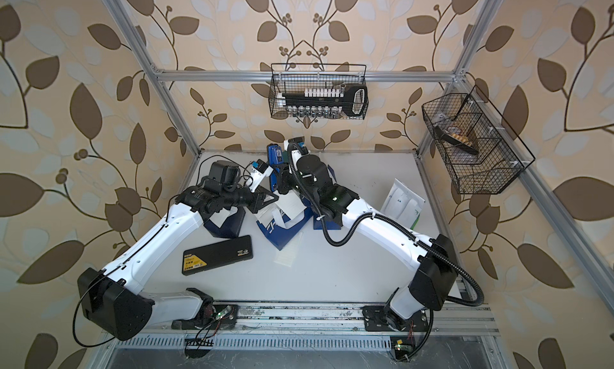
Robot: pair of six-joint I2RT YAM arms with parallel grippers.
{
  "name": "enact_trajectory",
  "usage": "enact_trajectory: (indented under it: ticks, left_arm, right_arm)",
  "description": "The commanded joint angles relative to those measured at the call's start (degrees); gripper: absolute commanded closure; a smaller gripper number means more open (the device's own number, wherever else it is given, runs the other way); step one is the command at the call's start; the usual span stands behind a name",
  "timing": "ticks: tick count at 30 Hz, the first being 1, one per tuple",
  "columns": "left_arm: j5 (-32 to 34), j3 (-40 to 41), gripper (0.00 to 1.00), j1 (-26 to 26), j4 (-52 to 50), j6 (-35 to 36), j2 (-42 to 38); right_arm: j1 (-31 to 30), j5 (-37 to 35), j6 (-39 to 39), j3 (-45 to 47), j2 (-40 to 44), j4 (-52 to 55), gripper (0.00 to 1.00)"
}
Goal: Staple the receipts to the bags
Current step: Place the stapler in the takeout bag.
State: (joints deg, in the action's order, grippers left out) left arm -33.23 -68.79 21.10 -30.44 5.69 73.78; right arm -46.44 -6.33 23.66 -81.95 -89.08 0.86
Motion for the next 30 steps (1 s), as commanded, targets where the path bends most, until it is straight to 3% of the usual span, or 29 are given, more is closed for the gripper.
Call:
enact_trajectory:
  ticks: [1,14,24,28,30]
  left_arm:
    - [0.9,-3.4,1.0,0.4,4.1,-1.3,0.4]
    - [-2.4,-4.6,1.0,0.4,4.8,-0.8,0.5]
    - [-6.0,-2.8,1.0,0.4,10.9,-2.2,-0.6]
    - [-5.8,-1.6,1.0,0.4,10.9,1.1,-0.8]
    - [-5.3,-1.2,1.0,0.4,9.8,3.4,-1.0]
  right_arm:
    - [-1.4,1.7,-0.8,1.8,3.3,-2.6,1.0]
    - [-1.6,0.4,-2.4,6.0,5.3,-1.1,1.0]
    - [-1.8,9.6,-3.9,10.1,3.7,-1.0,1.0]
    - [-2.4,9.7,-6.7,11.6,4.2,-0.9,1.0]
    - [-2.4,9.2,-8.4,11.7,4.3,-0.5,0.95]
